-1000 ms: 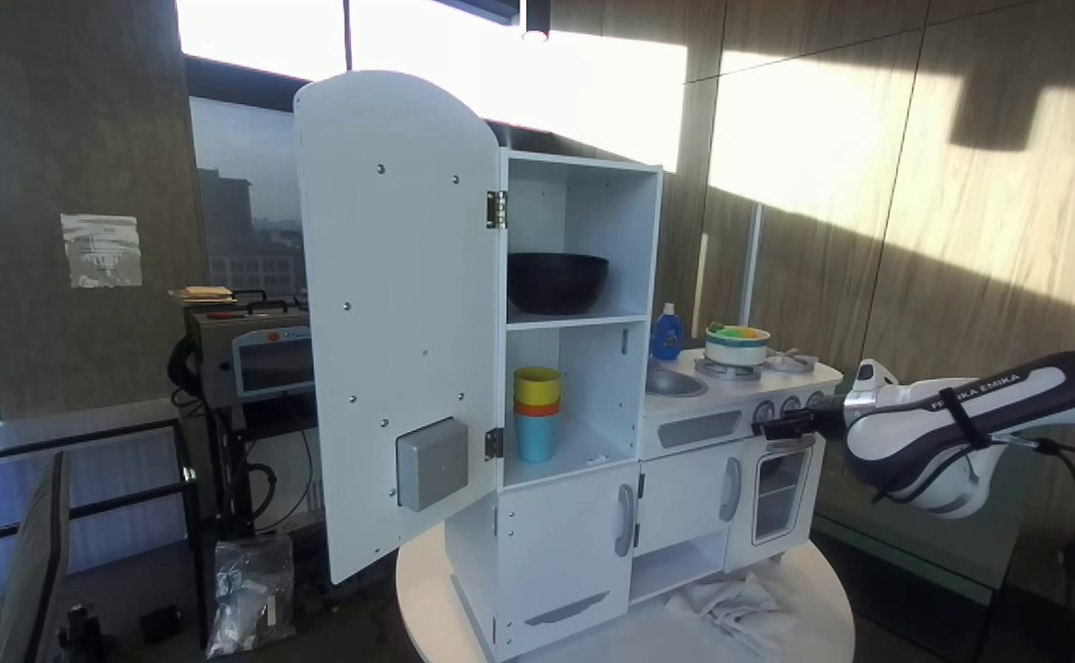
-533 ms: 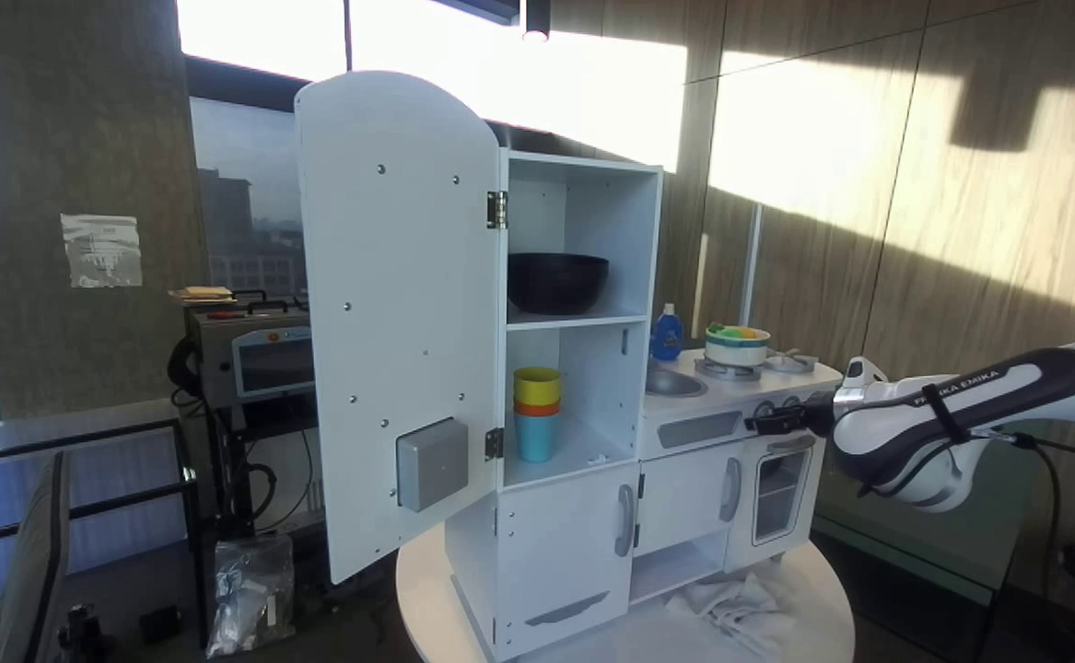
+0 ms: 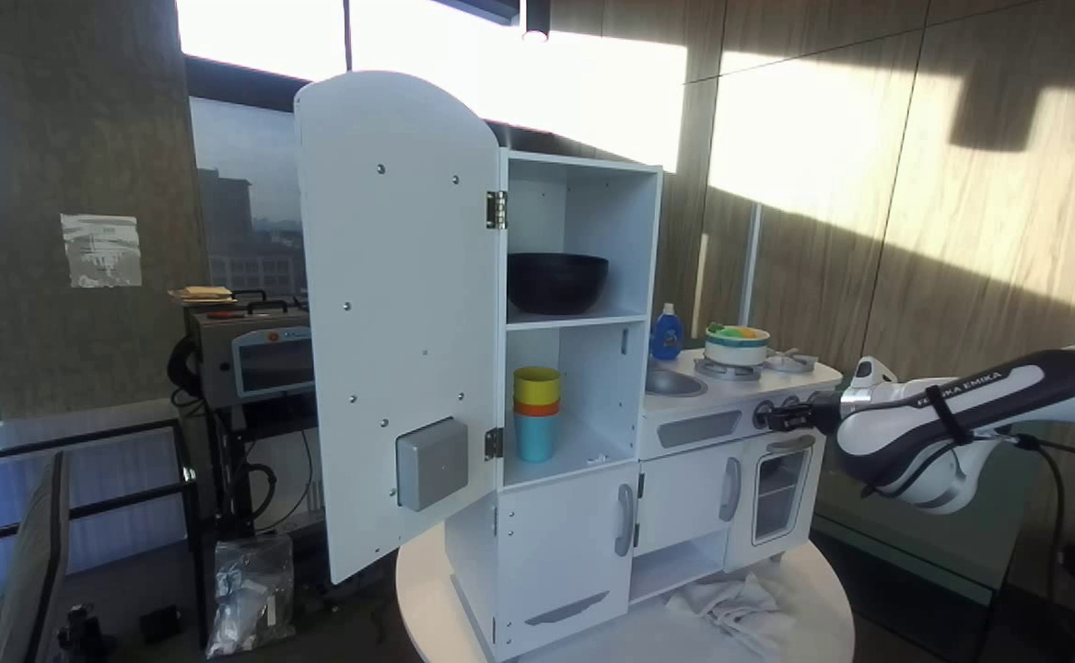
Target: Turn the dial on the mini stove
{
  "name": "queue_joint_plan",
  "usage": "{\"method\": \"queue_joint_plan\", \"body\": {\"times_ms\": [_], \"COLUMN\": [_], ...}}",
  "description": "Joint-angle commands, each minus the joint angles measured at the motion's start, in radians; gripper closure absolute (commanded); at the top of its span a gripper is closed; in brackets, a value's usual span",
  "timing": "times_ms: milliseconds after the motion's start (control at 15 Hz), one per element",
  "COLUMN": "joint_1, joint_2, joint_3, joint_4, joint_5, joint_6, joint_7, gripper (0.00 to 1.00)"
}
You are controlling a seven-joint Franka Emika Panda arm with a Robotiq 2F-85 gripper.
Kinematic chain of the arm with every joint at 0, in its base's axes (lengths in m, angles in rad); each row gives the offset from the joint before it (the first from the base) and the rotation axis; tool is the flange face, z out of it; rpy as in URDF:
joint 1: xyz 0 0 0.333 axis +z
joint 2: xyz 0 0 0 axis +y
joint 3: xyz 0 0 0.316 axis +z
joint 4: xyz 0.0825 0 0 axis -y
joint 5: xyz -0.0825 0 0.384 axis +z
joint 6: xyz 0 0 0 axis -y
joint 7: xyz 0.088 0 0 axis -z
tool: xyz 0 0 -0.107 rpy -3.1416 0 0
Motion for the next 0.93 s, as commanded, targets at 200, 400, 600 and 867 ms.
{"method": "queue_joint_plan", "body": {"times_ms": [200,400,600,867], "joint_1": [-0.026,-0.042,-0.041,-0.017], "joint_2": [-0.027,-0.029,-0.028,-0.028], "joint_3": [0.031,0.028,0.012,-0.029], "joint_4": [0.002,-0.003,0.0,-0.006], "joint_5": [-0.095,-0.164,-0.202,-0.239], "joint_6": [-0.009,-0.037,-0.037,0.016], "joint_7": [-0.036,-0.089,-0.154,-0.302], "gripper": [0.77,0.77,0.78,0.78]}}
